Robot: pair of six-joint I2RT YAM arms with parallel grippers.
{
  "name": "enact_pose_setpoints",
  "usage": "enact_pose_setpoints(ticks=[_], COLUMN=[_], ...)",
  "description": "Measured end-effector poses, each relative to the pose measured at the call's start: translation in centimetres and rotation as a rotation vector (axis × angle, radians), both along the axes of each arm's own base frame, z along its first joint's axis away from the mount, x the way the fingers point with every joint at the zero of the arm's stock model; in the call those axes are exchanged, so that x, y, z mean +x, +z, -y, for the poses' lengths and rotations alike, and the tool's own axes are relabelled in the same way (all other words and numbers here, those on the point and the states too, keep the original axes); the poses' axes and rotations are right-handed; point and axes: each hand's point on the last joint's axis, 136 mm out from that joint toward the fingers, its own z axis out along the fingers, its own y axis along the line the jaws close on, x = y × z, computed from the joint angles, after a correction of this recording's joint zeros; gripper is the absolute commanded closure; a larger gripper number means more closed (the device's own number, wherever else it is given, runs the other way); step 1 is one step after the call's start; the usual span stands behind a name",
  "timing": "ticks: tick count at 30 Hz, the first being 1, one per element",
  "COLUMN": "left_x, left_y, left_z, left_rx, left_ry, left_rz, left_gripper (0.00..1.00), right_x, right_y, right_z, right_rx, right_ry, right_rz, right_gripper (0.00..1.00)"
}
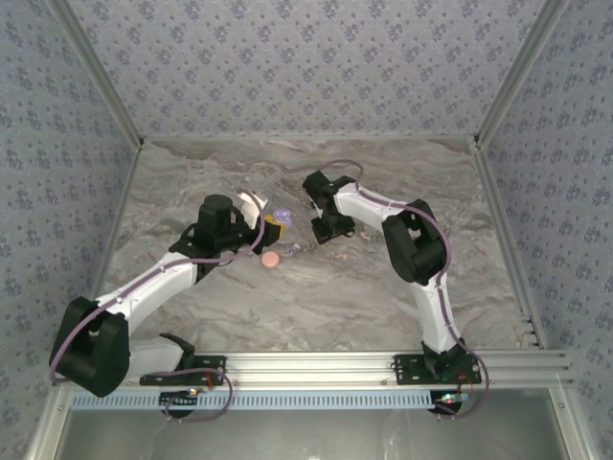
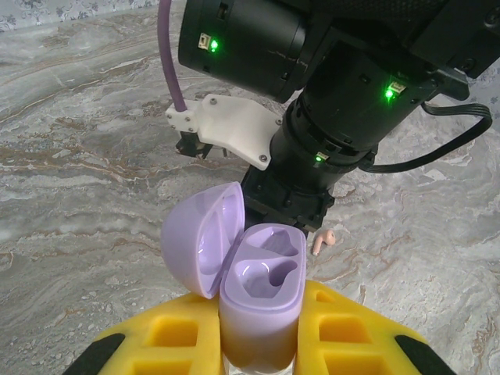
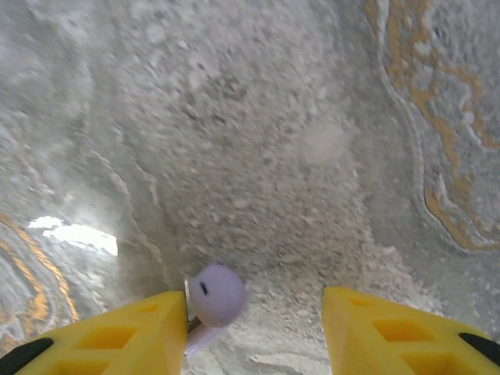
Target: Insert the wireless bluetooth earbuds into the charging case
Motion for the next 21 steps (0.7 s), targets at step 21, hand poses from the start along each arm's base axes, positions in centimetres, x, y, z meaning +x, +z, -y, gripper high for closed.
enact_pose_setpoints(ticks=[21], left_x=[0.01], left_y=[-0.01], left_z=[0.0], left_rx=[-0.001], left_ry=[0.001], left_rz=[-0.001], left_gripper=[0.82], right_x=[-0.66], right_y=[0.38], right_z=[1.0], right_rx=[0.019], right_ry=[-0.013], right_rz=[-0.034], right_gripper=[0.51])
